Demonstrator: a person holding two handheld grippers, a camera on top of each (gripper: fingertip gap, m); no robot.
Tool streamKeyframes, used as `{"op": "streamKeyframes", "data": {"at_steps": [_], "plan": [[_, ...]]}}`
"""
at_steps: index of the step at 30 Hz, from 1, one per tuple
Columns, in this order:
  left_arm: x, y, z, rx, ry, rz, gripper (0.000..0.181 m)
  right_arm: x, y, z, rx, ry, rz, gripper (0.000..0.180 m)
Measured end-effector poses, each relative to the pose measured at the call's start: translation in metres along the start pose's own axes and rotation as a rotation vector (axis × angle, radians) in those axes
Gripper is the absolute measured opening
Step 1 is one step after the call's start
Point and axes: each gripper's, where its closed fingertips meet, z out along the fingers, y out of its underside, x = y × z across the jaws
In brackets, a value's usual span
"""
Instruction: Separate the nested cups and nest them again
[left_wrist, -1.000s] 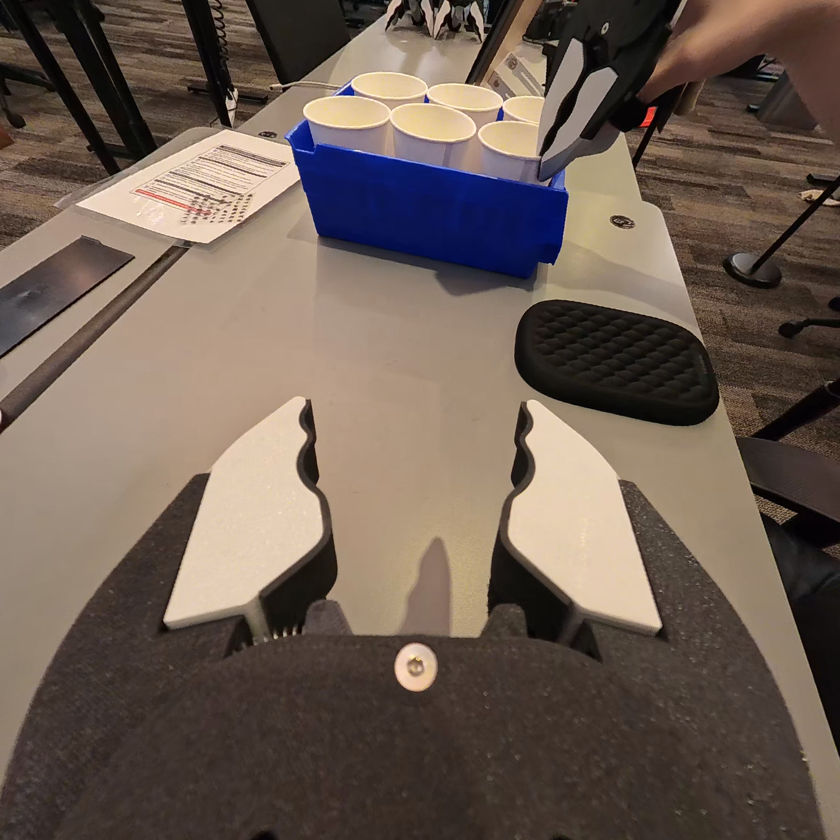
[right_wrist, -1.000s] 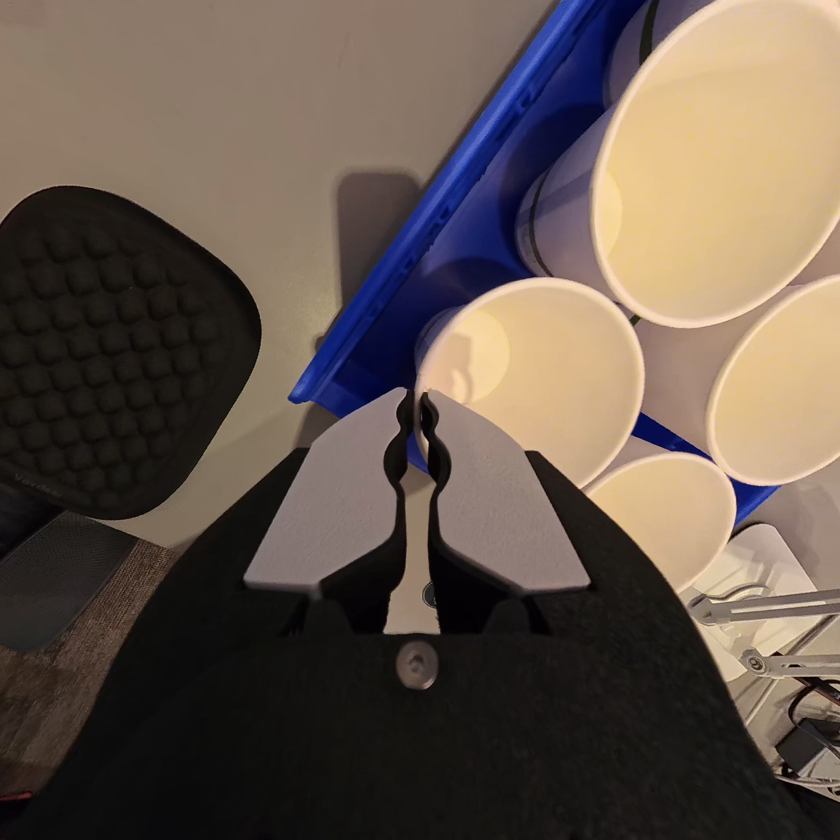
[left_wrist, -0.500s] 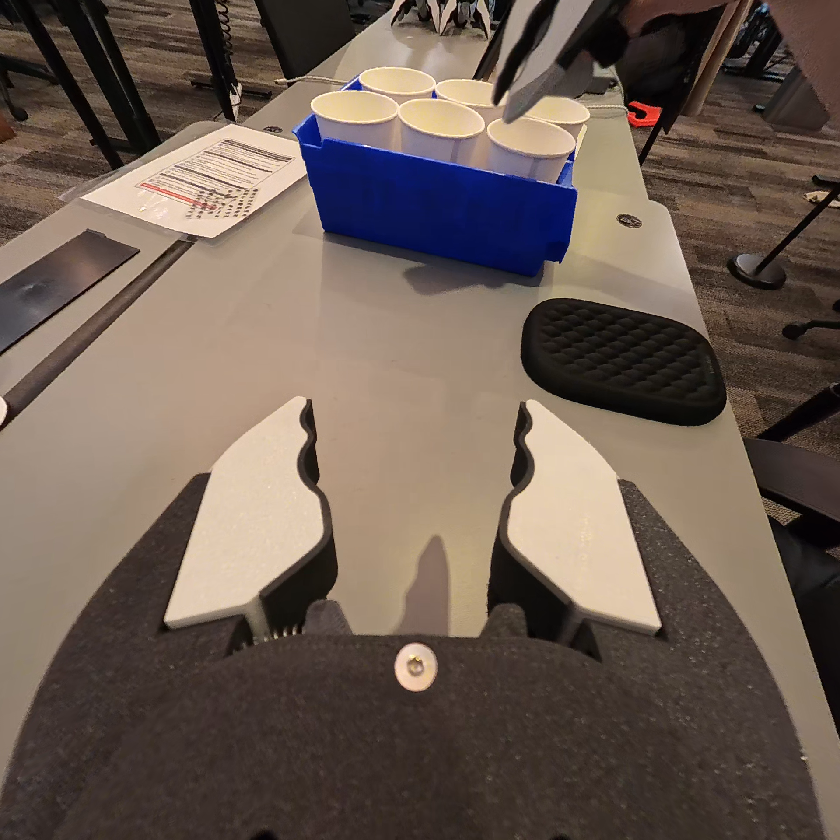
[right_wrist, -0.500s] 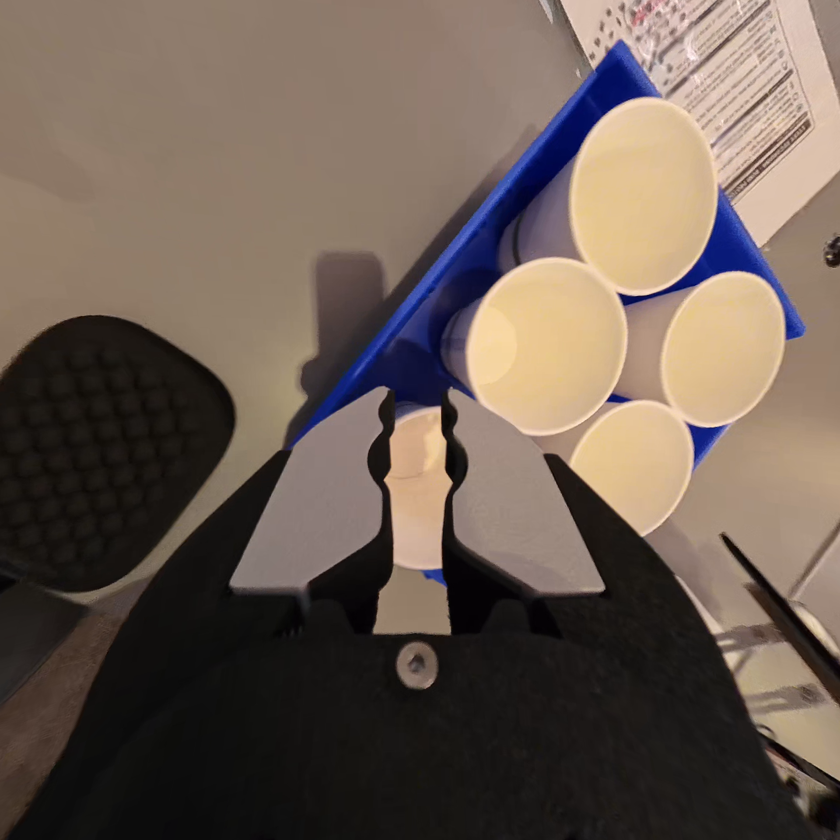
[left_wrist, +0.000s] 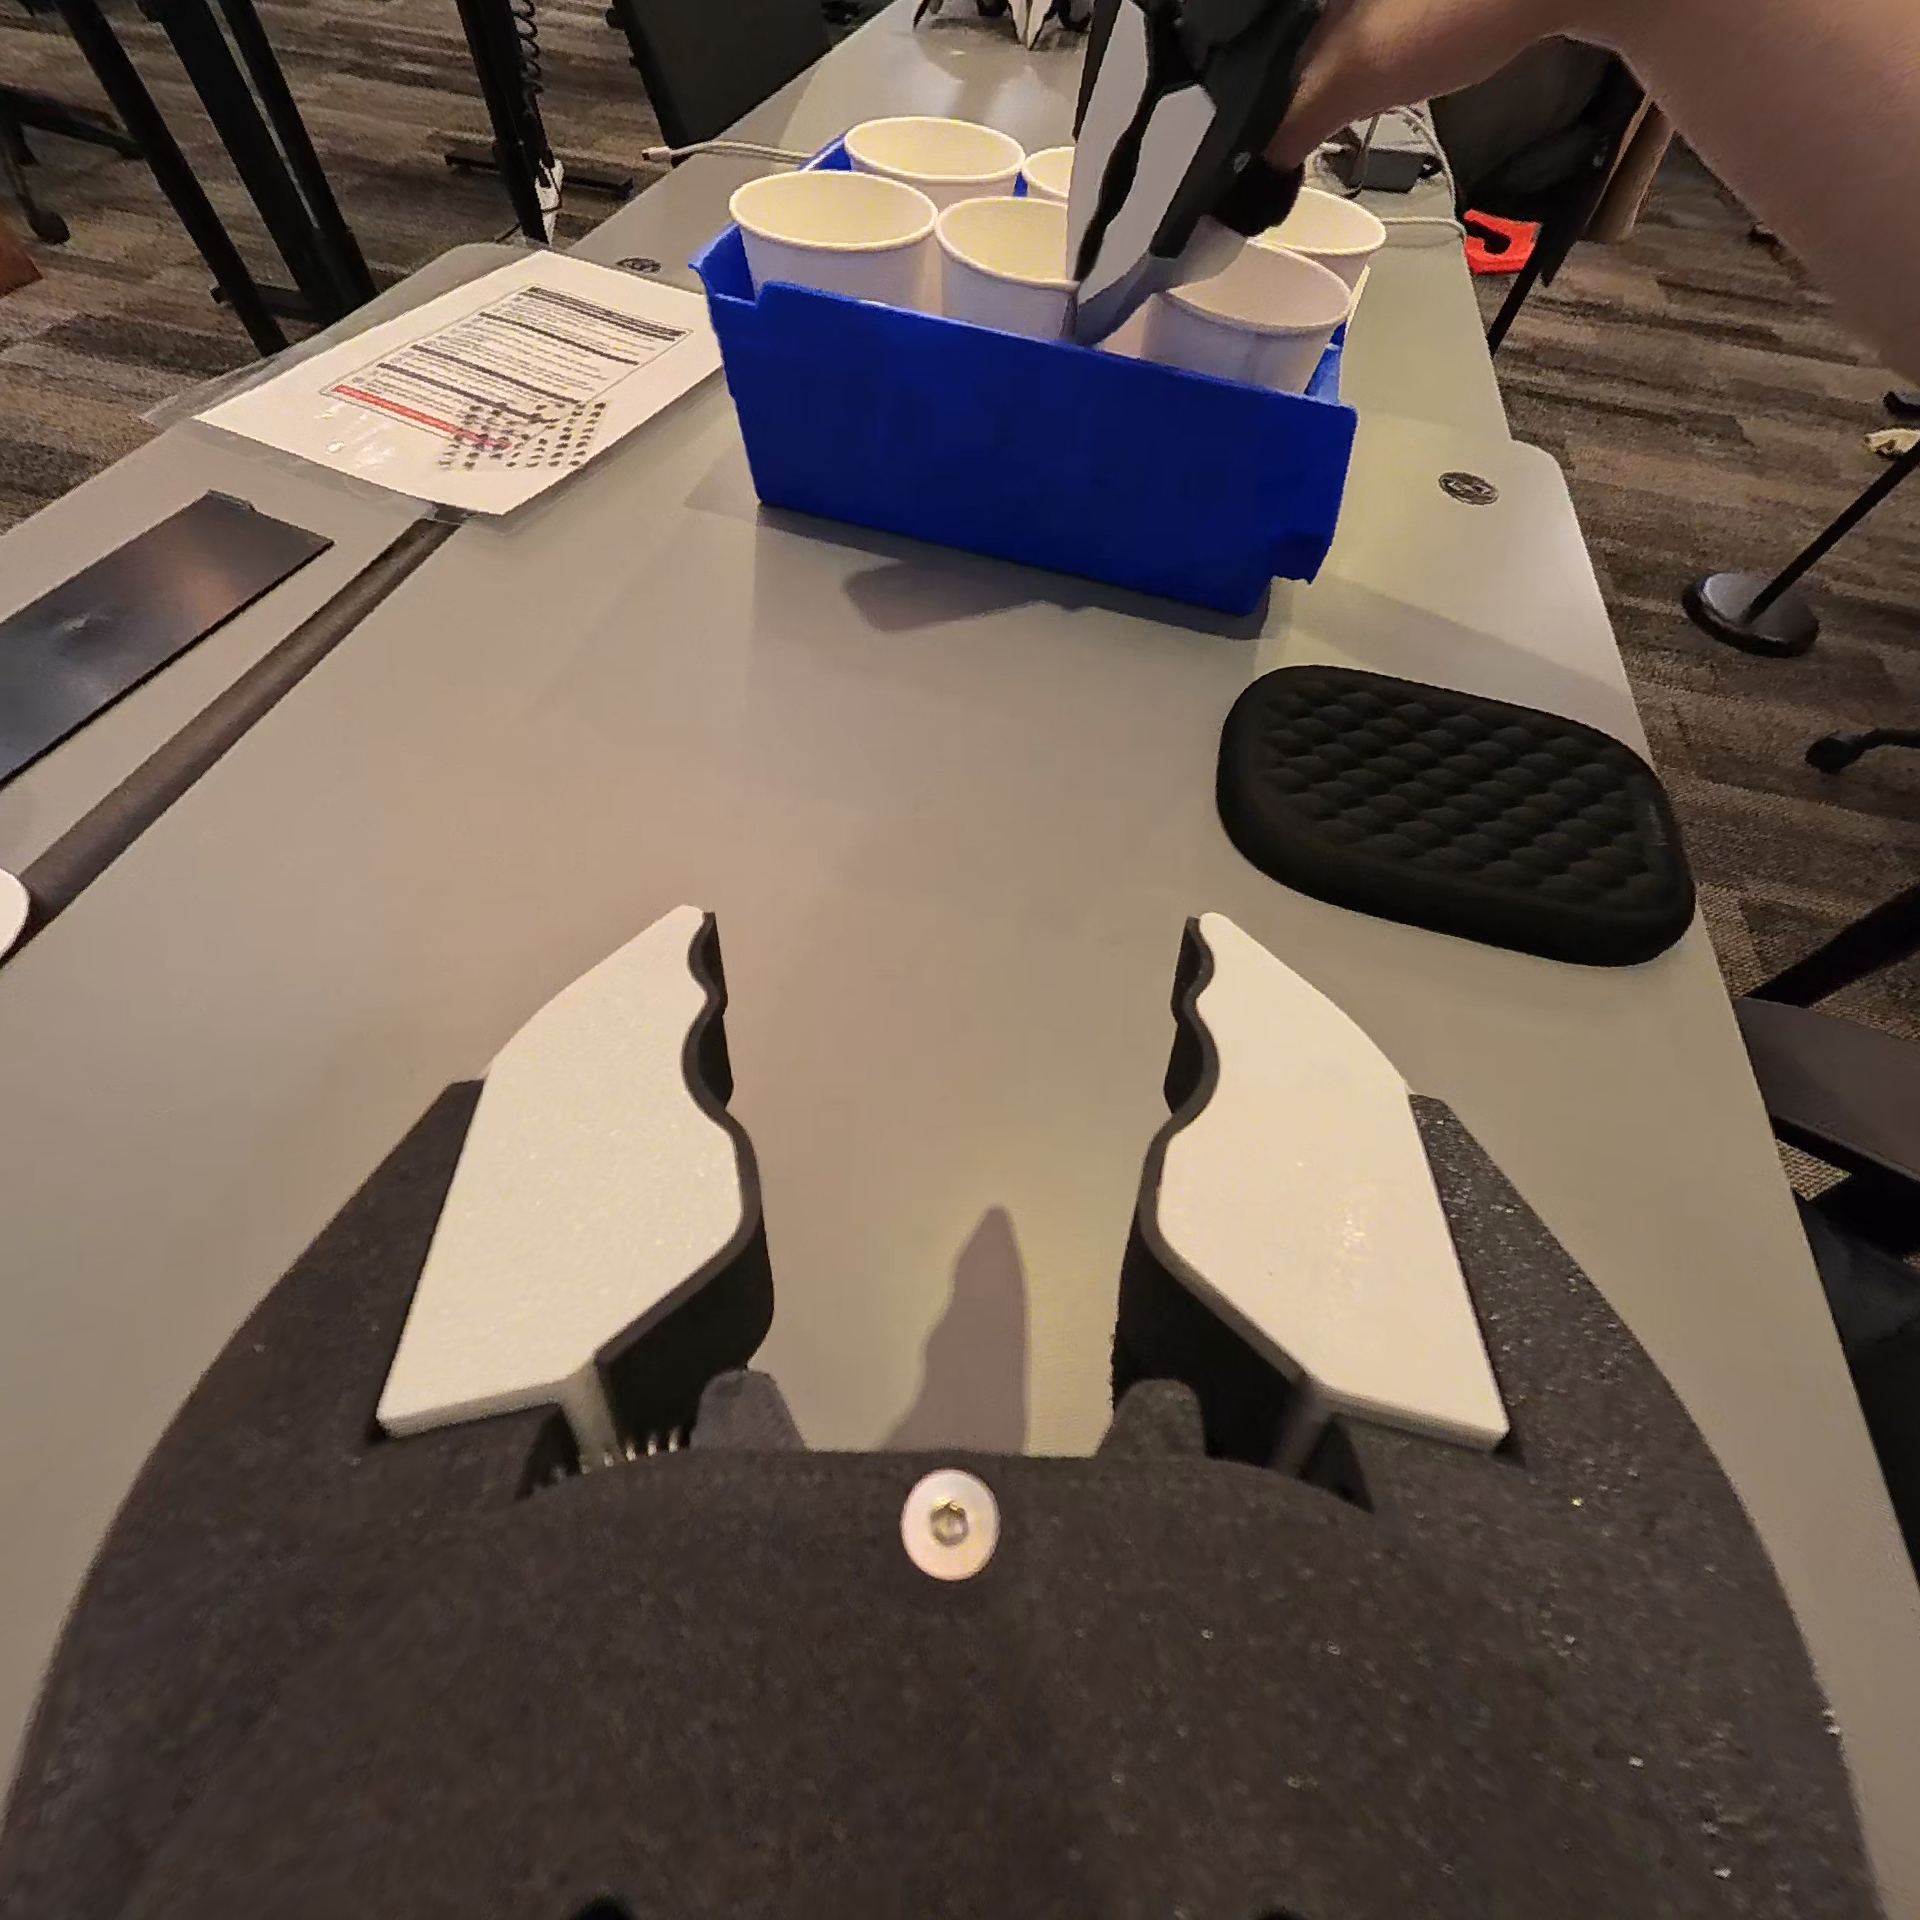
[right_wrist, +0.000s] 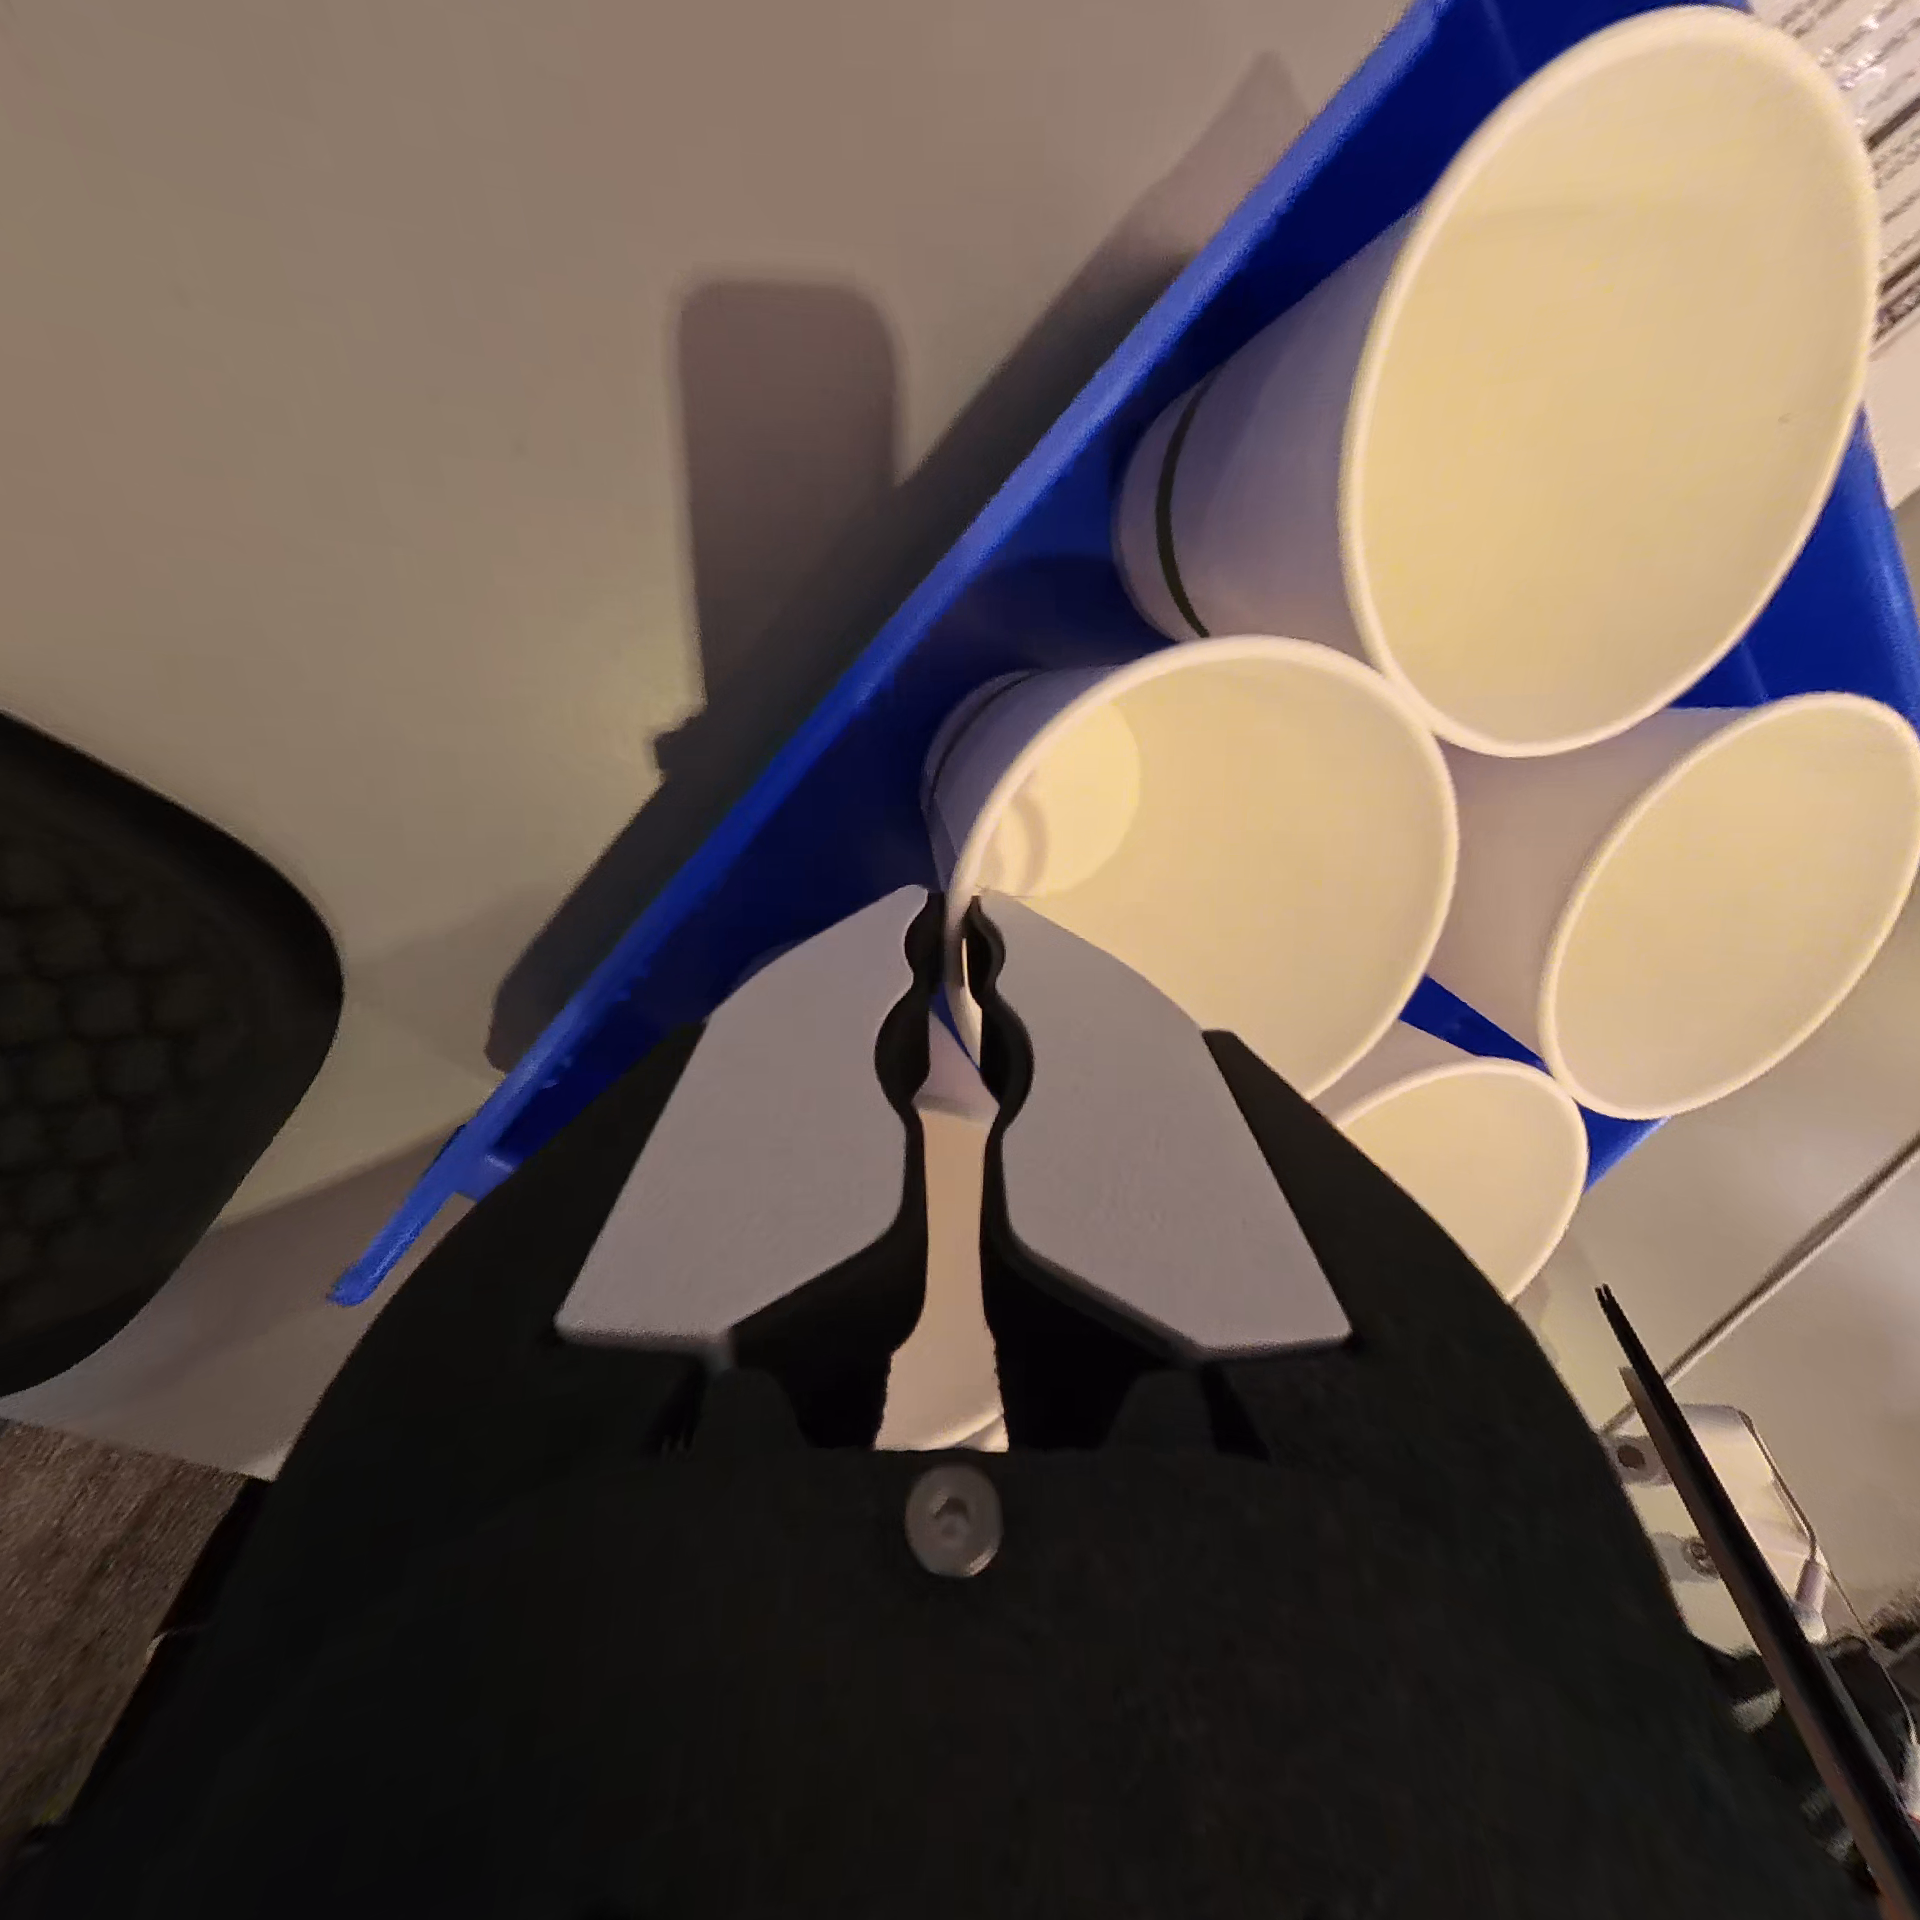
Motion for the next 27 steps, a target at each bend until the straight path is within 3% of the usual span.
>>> {"op": "streamKeyframes", "data": {"at_steps": [5,7,11,16,20,24,27], "plan": [[-0.006,0.004,0.001,-0.008,-0.008,-0.012,0.082,-0.005,-0.004,-0.004,0.011,-0.029,-0.027,0.004],[-0.007,0.006,0.002,-0.017,-0.014,-0.014,0.082,-0.001,-0.003,-0.008,0.016,-0.011,-0.018,0.018],[-0.009,0.004,-0.001,-0.009,-0.025,-0.012,0.082,0.007,0.001,-0.042,0.149,-0.003,0.001,0.024],[-0.007,-0.014,-0.014,0.049,-0.024,-0.023,0.082,0.069,0.053,-0.084,0.29,0.116,0.238,0.022],[-0.01,-0.031,-0.035,0.07,-0.082,-0.005,0.082,0.108,0.123,-0.059,0.138,0.152,0.402,0.019],[-0.015,-0.047,-0.063,0.078,-0.169,0.003,0.081,0.109,0.151,-0.022,0.083,-0.007,0.463,0.02],[-0.017,-0.048,-0.087,0.055,-0.23,-0.009,0.081,0.111,0.145,-0.011,0.16,-0.143,0.503,0.018]]}}
